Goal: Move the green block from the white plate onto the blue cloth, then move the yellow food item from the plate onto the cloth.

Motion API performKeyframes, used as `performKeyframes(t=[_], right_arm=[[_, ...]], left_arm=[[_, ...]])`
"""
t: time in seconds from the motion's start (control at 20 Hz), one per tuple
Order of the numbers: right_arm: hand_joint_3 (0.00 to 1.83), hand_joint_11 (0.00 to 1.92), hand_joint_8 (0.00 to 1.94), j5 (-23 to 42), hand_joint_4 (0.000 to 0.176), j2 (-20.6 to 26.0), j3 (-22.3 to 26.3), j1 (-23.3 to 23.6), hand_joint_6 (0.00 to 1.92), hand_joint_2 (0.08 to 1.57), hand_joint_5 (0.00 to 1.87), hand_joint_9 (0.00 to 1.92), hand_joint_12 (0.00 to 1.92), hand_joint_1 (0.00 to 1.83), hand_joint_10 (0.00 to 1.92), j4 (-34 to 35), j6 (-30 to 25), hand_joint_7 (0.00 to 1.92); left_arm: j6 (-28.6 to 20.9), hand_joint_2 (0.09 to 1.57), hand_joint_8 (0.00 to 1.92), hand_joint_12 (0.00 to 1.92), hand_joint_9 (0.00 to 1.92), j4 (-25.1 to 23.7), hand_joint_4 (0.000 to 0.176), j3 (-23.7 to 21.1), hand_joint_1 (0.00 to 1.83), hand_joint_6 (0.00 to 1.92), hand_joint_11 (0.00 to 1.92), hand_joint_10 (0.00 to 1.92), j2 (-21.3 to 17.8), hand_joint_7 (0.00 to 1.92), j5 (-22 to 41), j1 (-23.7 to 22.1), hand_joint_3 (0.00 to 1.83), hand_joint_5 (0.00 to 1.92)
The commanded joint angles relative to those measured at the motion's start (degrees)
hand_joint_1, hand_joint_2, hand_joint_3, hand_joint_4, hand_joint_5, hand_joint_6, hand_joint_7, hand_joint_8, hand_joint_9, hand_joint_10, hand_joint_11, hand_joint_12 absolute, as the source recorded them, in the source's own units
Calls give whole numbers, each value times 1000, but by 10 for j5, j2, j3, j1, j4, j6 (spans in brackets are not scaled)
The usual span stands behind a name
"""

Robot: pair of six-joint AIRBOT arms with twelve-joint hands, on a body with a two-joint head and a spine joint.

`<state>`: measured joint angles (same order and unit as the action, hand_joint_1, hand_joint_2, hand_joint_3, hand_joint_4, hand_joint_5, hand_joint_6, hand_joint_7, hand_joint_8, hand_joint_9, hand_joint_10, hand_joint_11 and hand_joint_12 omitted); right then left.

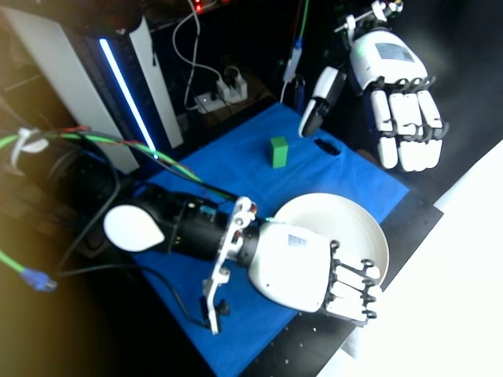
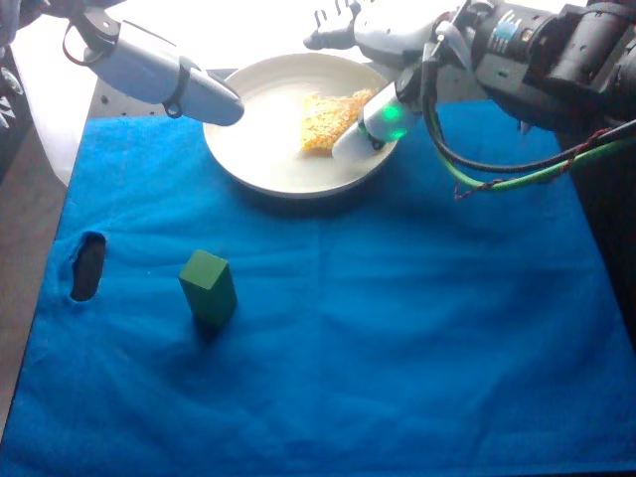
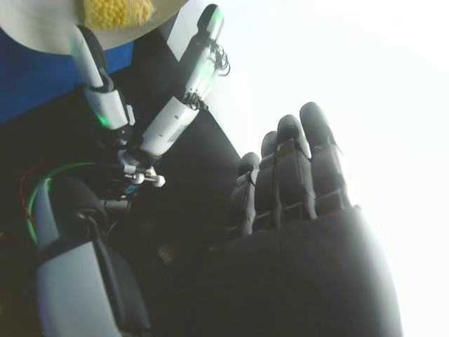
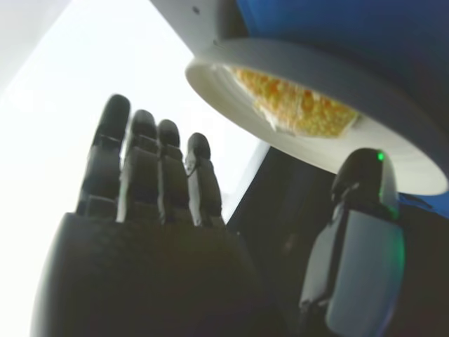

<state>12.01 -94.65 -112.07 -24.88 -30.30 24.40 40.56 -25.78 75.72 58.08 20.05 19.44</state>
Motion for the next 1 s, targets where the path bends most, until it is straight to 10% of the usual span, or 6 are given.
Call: performKeyframes(t=[0.0, 0.2, 0.55, 0.65, 0.9, 0.95], right_arm=[[1, 0, 1, 46, 48, -1, -4, 5, 0, 778, 213, 202, 835, 689, 1, 8, 0, 183], [2, 29, 2, 44, 32, -1, -7, 3, 2, 795, 209, 207, 826, 762, 7, 8, 0, 150], [0, 50, 13, 37, 109, -6, -26, -2, 7, 777, 125, 282, 1083, 797, 12, 8, 0, 212], [0, 35, 8, 37, 89, -6, -28, -2, 0, 787, 103, 249, 1015, 784, 4, 9, 0, 190], [0, 66, 5, 37, 44, -6, -30, -2, 6, 792, 196, 282, 942, 784, 16, 13, 0, 257], [2, 128, 10, 37, 0, -7, -30, -2, 10, 812, 300, 391, 962, 821, 24, 13, 0, 358]], left_arm=[[-1, 799, 1, 563, 178, 10, 67, 0, 632, 1, 0, 2, 2, 102, 64, -10, 0, 42], [-1, 810, 0, 585, 180, 10, 82, -3, 637, 0, 0, 0, 2, 99, 66, -12, 1, 21], [-1, 812, 3, 477, 143, 10, 76, -6, 732, 5, 0, 0, 1, 95, 69, -17, 0, 25], [-1, 766, 2, 697, 208, 11, 125, -6, 593, 2, 0, 6, 1, 133, 69, -17, 0, 53], [-1, 729, 4, 733, 265, 11, 104, -7, 559, 3, 0, 3, 1, 210, 72, -17, 1, 132], [-1, 741, 1, 693, 237, 11, 125, -8, 538, 0, 0, 0, 1, 182, 72, -17, 3, 94]])
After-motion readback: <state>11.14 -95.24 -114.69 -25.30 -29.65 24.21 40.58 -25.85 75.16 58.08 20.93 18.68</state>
